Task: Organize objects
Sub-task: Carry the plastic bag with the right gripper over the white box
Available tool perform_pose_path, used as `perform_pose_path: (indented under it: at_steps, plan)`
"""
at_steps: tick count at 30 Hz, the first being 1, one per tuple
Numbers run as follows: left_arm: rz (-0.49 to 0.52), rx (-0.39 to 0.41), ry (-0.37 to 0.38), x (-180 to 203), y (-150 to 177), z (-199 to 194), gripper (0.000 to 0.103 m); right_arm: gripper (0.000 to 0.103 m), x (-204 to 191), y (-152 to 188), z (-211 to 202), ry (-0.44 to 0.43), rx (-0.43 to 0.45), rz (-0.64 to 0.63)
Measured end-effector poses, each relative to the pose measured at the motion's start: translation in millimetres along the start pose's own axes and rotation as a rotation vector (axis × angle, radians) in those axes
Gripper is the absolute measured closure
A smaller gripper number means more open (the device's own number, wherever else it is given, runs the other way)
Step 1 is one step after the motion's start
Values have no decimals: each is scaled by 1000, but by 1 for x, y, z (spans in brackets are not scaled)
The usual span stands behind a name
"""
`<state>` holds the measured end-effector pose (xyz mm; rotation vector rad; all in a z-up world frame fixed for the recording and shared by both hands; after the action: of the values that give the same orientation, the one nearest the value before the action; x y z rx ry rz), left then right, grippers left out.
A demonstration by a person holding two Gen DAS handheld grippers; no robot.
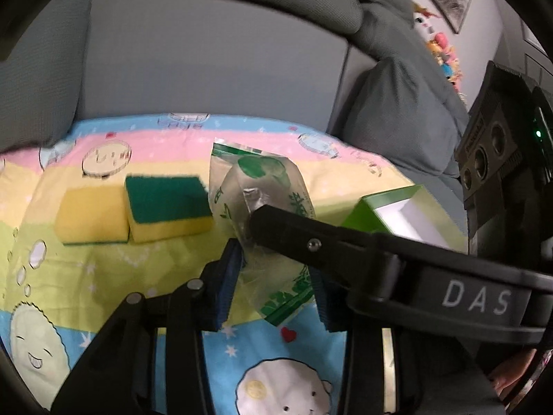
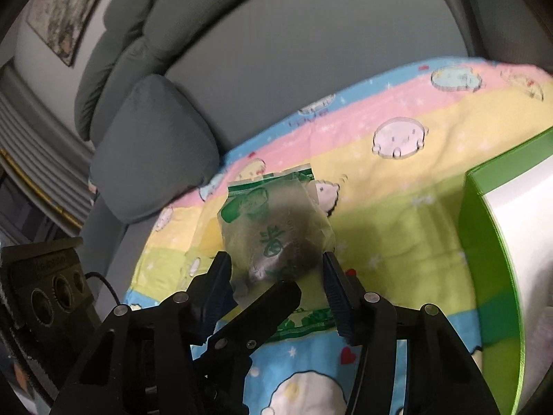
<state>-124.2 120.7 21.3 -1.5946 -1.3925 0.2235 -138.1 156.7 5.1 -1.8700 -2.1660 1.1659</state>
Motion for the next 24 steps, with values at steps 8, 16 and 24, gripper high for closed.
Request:
perform_pose_path:
  at_steps: [8, 16, 24]
  plan:
    - [67, 54, 81, 40, -11, -22, 66, 46, -5, -6, -50, 40, 104, -16]
    - [131, 66, 170, 80, -10, -26, 66, 46, 7, -5, -91, 105, 187, 11]
    - [204, 46, 218, 119, -5, -16, 66, 46, 37, 0, -124, 122, 240, 102]
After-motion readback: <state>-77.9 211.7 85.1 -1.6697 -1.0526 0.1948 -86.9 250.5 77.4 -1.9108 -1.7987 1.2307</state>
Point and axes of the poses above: each gripper's, at about its wrist camera, not at the fingertips, and z roughly the way its jaws point, x to its right, y to its underside, the point moved 10 cm from there along z, roughly the way its jaws point, and after that the axes turned 12 degrees about y, right-handed, at the moved point
